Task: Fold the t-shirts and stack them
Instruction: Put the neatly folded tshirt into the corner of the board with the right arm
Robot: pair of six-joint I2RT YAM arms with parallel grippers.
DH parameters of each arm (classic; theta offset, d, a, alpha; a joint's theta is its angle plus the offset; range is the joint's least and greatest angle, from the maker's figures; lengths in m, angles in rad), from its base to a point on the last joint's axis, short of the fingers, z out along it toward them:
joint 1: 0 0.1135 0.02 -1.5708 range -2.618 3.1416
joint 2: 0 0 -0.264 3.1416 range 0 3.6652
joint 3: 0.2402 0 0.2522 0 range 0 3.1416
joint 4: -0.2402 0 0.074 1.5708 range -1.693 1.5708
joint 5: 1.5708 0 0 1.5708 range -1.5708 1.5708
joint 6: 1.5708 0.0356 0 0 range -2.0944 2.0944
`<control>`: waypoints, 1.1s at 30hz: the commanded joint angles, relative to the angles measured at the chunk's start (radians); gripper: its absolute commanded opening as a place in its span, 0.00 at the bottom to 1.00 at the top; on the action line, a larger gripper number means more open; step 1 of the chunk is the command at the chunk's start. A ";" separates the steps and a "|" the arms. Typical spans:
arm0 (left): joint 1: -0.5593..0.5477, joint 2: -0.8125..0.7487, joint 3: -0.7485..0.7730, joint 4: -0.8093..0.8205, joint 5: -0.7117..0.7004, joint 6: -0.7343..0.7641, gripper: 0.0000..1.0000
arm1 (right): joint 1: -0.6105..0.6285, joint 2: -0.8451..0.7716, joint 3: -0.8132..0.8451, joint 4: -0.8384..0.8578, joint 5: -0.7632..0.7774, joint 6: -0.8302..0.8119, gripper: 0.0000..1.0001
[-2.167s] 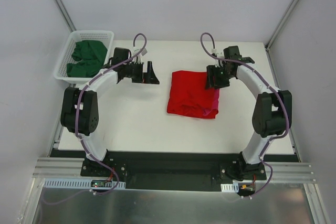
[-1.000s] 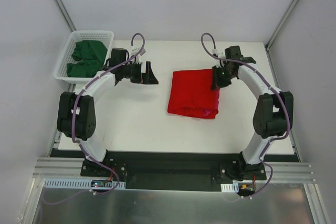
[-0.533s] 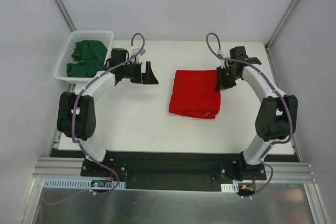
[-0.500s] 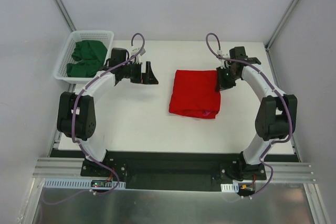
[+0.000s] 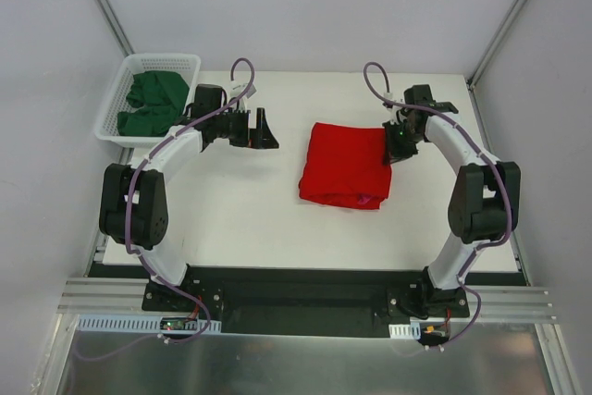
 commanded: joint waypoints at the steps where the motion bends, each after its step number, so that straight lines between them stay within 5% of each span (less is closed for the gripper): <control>1: 0.000 -0.040 -0.006 0.022 0.020 0.018 0.99 | -0.014 0.013 0.000 -0.031 0.051 -0.024 0.01; 20: 0.000 -0.040 -0.012 0.024 0.020 0.025 0.99 | -0.013 0.111 -0.002 -0.010 0.049 -0.014 0.04; 23: 0.000 -0.038 -0.012 0.022 0.023 0.025 0.99 | -0.014 0.079 -0.006 -0.015 0.049 -0.009 0.15; 27: 0.000 -0.038 -0.012 0.022 0.024 0.028 0.99 | -0.013 0.004 0.003 -0.037 0.074 -0.001 0.49; 33: 0.000 -0.042 -0.012 0.021 0.026 0.026 0.99 | 0.000 -0.124 0.069 -0.067 0.118 0.006 0.81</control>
